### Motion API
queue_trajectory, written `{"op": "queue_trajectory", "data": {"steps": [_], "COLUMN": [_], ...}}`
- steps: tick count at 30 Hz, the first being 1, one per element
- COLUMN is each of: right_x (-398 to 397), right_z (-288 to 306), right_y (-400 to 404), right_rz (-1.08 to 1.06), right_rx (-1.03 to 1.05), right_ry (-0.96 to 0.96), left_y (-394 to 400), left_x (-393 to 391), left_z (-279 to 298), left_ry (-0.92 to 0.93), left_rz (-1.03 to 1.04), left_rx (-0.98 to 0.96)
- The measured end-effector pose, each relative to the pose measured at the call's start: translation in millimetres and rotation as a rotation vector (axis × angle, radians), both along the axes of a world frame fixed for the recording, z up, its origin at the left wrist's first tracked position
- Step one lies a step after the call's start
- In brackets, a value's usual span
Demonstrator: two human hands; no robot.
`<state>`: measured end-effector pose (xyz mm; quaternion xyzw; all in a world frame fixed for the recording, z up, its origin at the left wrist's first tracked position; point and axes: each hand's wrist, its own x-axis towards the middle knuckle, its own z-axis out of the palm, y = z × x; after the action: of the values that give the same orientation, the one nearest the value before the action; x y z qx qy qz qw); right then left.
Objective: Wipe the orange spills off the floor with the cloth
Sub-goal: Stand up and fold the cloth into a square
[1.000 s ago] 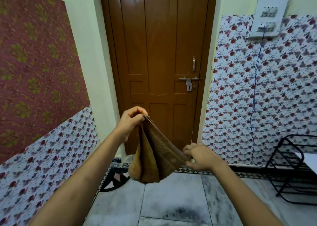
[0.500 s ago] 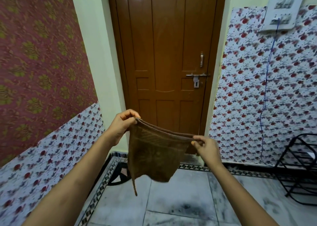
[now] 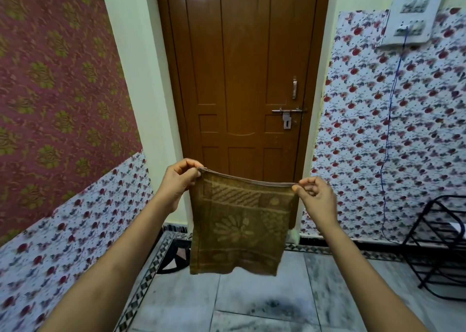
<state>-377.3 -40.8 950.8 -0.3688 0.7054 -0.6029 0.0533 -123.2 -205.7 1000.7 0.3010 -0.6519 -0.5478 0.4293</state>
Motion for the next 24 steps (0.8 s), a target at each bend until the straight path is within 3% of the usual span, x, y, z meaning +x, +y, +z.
{"op": "queue_trajectory", "data": {"steps": [7, 12, 16, 21, 24], "right_x": [-2.0, 7.7, 1.6, 8.0, 22.5], "right_z": [3.9, 17.6, 34.7, 42.2, 33.1], "right_y": [1.0, 1.1, 10.1, -5.6, -15.2], "right_rz": [0.149, 0.255, 0.4, 0.189, 0.171], "right_rx": [0.087, -0.029, -0.141, -0.008, -0.007], "right_ry": [-0.044, -0.342, -0.581, -0.521, -0.571], "left_y": [0.8, -1.6, -7.1, -8.4, 6.0], "left_x": [-1.9, -0.6, 9.2, -10.8, -25.3], "left_z": [-4.4, -2.6, 10.1, 11.9, 2.4], "left_ry": [-0.02, -0.042, -0.007, -0.04, -0.063], "left_rz": [0.06, 0.042, -0.119, 0.058, 0.065], "left_rx": [0.048, 0.08, 0.119, 0.198, 0.22]}}
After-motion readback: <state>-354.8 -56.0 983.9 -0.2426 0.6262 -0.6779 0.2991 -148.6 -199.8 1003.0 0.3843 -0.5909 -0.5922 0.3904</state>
